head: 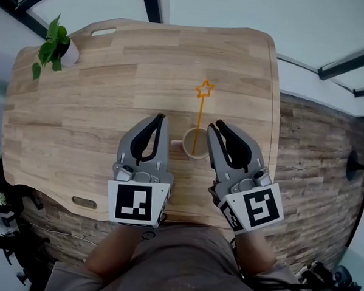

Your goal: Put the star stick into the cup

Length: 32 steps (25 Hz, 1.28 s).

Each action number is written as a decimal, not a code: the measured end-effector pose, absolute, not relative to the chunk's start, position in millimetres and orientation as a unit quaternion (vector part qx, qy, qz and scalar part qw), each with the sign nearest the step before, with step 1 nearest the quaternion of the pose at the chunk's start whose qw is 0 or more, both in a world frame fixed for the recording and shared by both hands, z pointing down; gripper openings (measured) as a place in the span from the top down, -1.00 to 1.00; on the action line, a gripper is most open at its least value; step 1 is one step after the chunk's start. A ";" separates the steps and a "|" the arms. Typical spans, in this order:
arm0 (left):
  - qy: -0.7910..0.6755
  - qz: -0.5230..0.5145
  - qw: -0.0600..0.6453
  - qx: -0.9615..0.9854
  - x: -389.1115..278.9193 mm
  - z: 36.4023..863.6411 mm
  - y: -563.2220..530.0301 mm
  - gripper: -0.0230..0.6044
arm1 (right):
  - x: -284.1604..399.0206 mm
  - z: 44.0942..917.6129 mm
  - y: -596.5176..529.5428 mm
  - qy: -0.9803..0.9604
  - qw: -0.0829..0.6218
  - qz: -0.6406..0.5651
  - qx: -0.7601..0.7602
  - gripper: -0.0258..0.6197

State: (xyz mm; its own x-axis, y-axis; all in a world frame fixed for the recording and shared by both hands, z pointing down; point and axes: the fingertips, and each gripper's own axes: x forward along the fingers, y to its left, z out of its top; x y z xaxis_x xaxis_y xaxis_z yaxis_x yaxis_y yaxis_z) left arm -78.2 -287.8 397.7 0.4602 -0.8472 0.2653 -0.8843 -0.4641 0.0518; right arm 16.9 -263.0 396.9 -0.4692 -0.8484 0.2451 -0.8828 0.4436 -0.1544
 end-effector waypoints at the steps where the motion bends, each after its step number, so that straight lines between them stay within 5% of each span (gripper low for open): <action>1: -0.509 0.099 0.087 0.851 -77.3 394.1 -286.5 0.93 | 17.5 393.6 -261.7 -0.847 0.063 0.128 0.511 0.69; 32: -0.540 0.000 -0.054 0.840 -70.9 233.6 -202.7 0.93 | 33.4 241.2 -189.6 -0.849 0.000 -0.030 0.528 0.85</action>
State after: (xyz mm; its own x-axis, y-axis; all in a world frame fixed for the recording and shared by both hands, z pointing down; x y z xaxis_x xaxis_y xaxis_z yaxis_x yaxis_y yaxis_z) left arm -70.9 -202.7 233.6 0.4172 -0.9070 -0.0574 -0.9069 -0.4115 -0.0902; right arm 33.4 -189.6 241.2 -0.4425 -0.8962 -0.0315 -0.8962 0.4407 0.0502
